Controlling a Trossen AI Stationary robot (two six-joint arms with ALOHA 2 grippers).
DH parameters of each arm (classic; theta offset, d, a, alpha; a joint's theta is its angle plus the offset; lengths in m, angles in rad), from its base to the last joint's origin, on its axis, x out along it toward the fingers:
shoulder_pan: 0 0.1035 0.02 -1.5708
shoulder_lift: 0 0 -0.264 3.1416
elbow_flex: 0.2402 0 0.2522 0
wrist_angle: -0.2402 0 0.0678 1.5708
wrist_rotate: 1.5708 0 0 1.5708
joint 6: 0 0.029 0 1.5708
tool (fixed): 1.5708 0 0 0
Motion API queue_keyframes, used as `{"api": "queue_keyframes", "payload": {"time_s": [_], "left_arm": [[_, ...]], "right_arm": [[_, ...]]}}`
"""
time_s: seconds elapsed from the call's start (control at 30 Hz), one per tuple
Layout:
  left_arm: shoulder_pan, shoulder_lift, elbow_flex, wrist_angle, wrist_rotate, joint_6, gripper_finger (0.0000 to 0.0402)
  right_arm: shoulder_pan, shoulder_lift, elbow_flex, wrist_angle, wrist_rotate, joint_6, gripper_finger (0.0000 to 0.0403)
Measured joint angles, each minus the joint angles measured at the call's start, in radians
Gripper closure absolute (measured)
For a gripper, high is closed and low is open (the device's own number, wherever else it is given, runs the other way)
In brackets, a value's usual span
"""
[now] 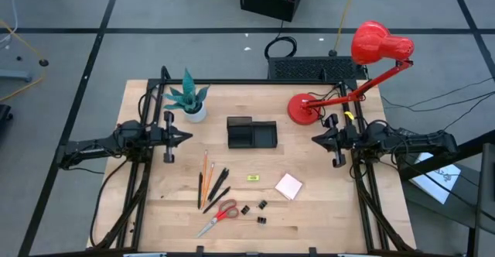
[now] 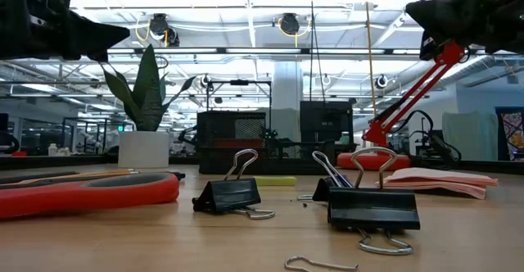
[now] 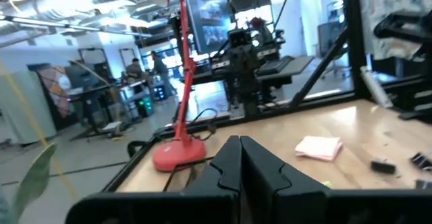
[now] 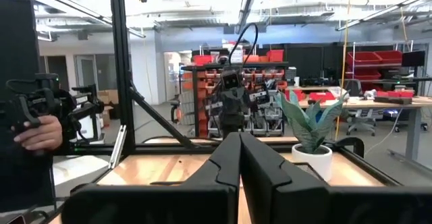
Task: Pick and place office supplies into organizer
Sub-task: Put the pink sticky note the black desk organizer
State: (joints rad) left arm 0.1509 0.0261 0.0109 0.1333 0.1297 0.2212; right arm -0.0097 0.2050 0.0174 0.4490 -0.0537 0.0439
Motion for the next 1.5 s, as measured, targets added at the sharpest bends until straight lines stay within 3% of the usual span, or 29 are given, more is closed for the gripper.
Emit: {"api": "queue_keyframes", "payload": {"time_s": [0.23, 0.37, 0.77, 0.97, 1.1, 1.23, 1.5], "left_arm": [[0.000, 0.000, 0.000, -0.023, -0.055, 0.004, 0.0394], [0.000, 0.000, 0.000, -0.025, -0.060, 0.005, 0.0394], [0.000, 0.000, 0.000, -0.015, -0.061, 0.010, 0.0394], [0.000, 0.000, 0.000, -0.016, -0.061, 0.010, 0.0394], [0.000, 0.000, 0.000, -0.016, -0.061, 0.008, 0.0394], [0.000, 0.000, 0.000, -0.018, -0.061, 0.005, 0.0394], [0.000, 0.000, 0.000, -0.028, -0.061, -0.023, 0.0394]], "right_arm": [[-0.002, 0.002, 0.018, 0.093, 0.026, -0.084, 0.0399], [0.016, 0.040, 0.079, -0.043, 0.024, -0.085, 0.0398], [0.086, 0.327, 0.351, -0.316, 0.029, 0.004, 0.0398], [0.163, 0.463, 0.463, -0.450, 0.026, -0.071, 0.0398], [0.246, 0.571, 0.545, -0.518, 0.127, -0.110, 0.0395], [0.327, 0.679, 0.657, -0.643, 0.265, -0.136, 0.0368], [0.397, 0.908, 0.866, -0.800, 0.292, -0.098, 0.0253]]}}
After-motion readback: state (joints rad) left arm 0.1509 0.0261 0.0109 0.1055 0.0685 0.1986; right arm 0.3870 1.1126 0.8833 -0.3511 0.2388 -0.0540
